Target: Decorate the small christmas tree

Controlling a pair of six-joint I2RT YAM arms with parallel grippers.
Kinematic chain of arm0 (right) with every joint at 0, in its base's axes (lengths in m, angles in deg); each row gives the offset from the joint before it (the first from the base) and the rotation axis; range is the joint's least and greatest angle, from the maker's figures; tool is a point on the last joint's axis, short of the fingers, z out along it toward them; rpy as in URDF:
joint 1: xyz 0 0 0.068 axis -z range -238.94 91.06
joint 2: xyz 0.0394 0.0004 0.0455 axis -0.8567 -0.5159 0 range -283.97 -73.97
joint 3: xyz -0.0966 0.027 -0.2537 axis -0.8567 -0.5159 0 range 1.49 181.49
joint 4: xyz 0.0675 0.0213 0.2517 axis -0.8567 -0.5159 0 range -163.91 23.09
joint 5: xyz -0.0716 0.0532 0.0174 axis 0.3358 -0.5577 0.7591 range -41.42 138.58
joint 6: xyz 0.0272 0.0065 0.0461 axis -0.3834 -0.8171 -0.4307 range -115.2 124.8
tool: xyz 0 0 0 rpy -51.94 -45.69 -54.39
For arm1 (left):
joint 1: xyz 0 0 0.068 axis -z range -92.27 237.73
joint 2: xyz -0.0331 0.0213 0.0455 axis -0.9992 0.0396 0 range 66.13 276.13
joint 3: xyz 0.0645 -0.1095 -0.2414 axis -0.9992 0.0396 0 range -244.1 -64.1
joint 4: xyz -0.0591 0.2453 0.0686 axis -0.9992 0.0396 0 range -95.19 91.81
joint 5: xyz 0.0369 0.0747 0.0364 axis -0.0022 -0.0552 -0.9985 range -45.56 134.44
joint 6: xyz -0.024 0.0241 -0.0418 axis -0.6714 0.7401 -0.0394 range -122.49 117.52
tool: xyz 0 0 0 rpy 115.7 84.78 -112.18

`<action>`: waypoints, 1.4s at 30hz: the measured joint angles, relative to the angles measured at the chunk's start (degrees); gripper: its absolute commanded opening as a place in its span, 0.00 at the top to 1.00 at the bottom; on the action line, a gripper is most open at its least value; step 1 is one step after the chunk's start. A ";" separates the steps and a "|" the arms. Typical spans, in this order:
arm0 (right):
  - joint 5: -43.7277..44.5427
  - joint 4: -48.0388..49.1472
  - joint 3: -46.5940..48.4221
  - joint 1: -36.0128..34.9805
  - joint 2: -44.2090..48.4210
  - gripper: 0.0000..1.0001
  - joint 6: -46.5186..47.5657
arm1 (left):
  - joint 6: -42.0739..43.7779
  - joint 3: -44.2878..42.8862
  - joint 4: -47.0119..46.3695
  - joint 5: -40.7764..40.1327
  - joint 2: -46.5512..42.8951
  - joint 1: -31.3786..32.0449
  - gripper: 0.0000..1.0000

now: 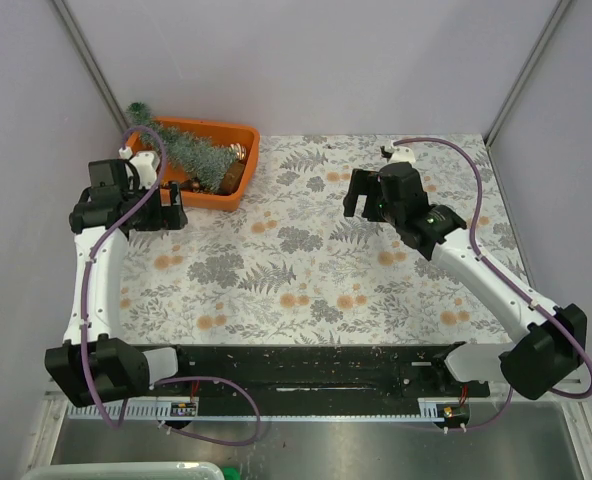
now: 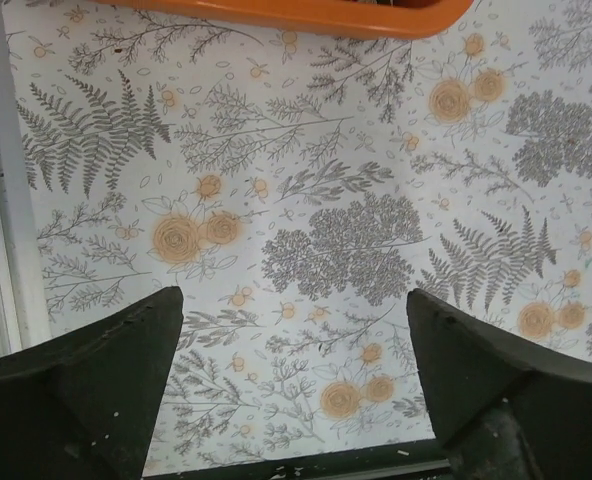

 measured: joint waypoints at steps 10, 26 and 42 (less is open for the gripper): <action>0.39 -0.33 -0.24 -0.42 0.92 0.01 0.20 | -2.58 -1.51 -4.46 -5.79 2.47 11.17 0.01; 2.62 0.35 -6.43 -0.46 4.85 0.01 0.66 | -4.39 -4.63 -10.43 -16.15 18.88 21.44 0.01; 1.99 5.14 -13.31 -0.46 7.52 0.01 1.22 | -4.13 -13.46 -14.25 -20.57 31.95 27.96 0.01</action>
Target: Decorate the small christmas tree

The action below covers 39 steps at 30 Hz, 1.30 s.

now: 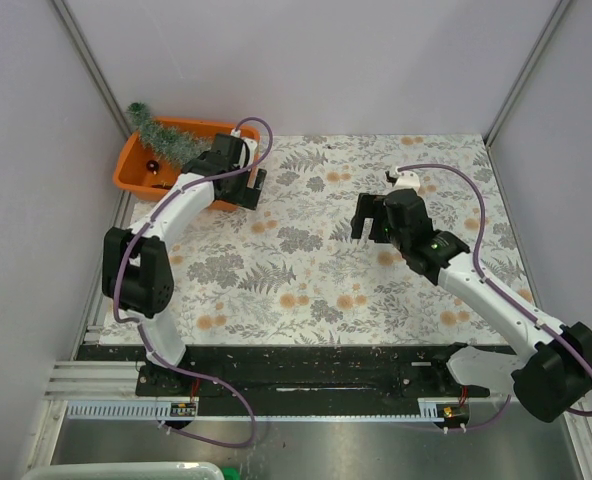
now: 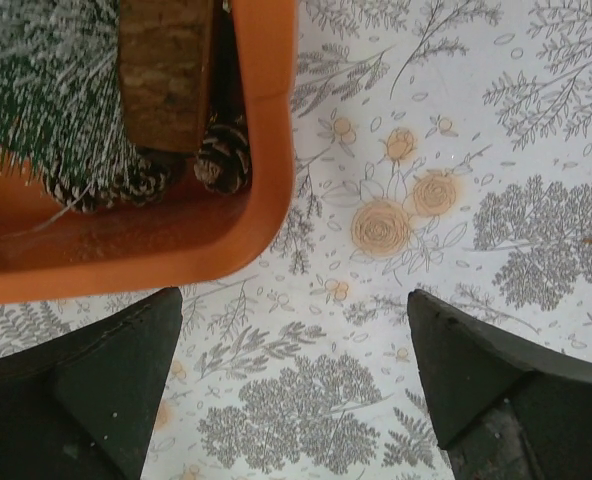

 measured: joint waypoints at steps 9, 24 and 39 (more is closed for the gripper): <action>-0.72 2.60 -2.16 -0.02 0.04 0.01 1.18 | 1.16 -2.12 -1.31 -2.71 5.16 0.70 0.01; -3.13 5.60 -3.74 -0.02 0.33 0.01 1.09 | 3.61 -2.12 -5.97 -6.19 7.82 2.27 0.32; -3.65 6.16 -4.42 -0.02 1.31 0.03 0.90 | 5.18 -3.91 -7.87 -6.25 10.36 7.39 0.76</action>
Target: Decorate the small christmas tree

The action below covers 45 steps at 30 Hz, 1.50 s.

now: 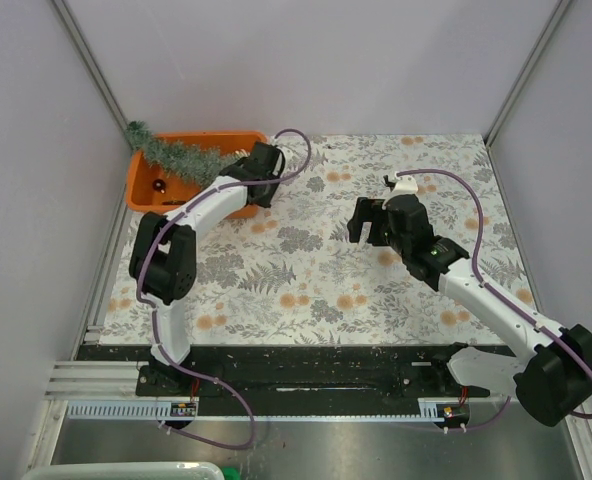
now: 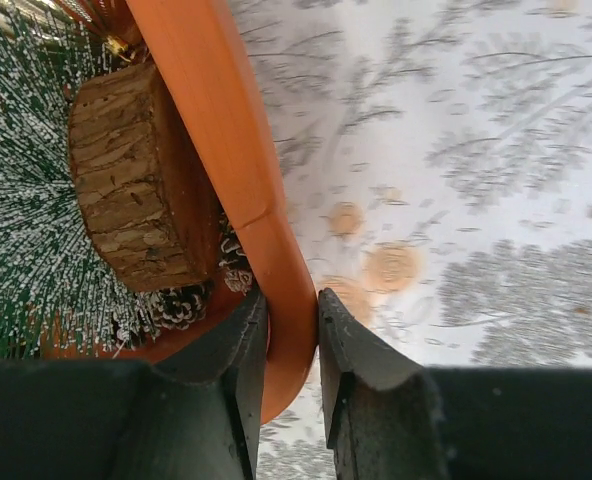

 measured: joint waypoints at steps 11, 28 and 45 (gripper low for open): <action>5.70 -3.52 0.00 -0.09 1.60 0.03 -1.31 | -4.33 0.39 2.23 9.51 -0.92 15.32 0.13; 20.39 -11.80 0.17 -0.13 7.96 0.04 -7.32 | -6.23 -2.62 13.92 21.16 -13.31 18.34 0.01; 2.54 -3.17 9.99 0.13 -22.64 0.31 -16.59 | -8.26 3.93 16.55 24.92 -32.50 -6.45 0.01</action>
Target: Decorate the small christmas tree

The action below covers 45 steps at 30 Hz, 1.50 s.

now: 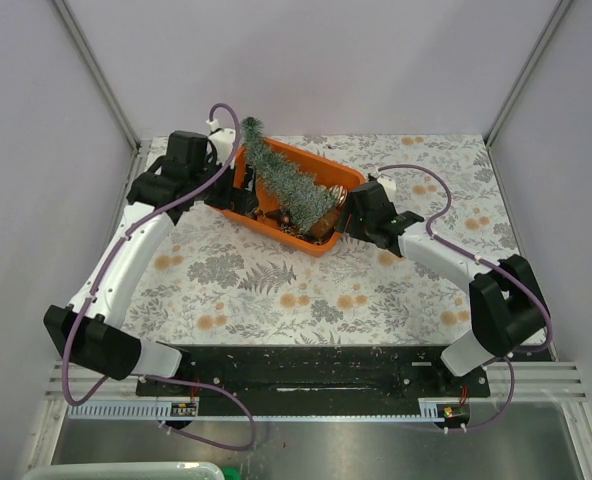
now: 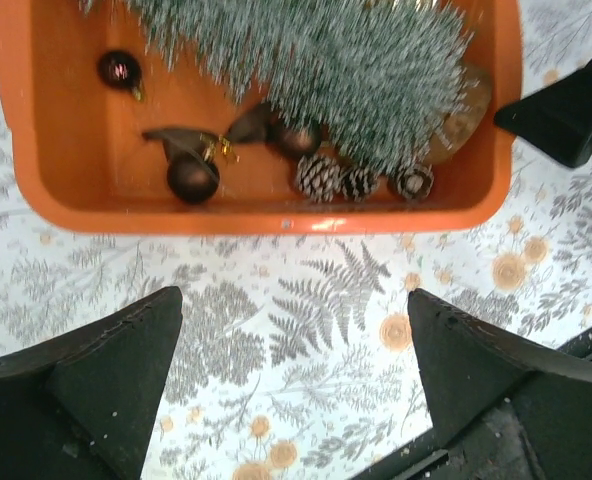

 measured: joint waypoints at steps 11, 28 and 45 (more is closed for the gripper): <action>-4.07 2.80 0.35 0.00 -1.22 0.41 -2.19 | 1.81 6.16 1.38 -3.63 -5.62 -2.01 0.01; 2.60 1.01 0.22 -0.02 -1.64 0.64 -3.93 | 3.96 10.49 1.77 -6.47 -9.31 -2.75 0.01; 8.17 -16.20 -2.16 10.80 9.66 0.15 5.62 | 4.55 12.74 3.50 -6.43 -12.94 -2.78 0.01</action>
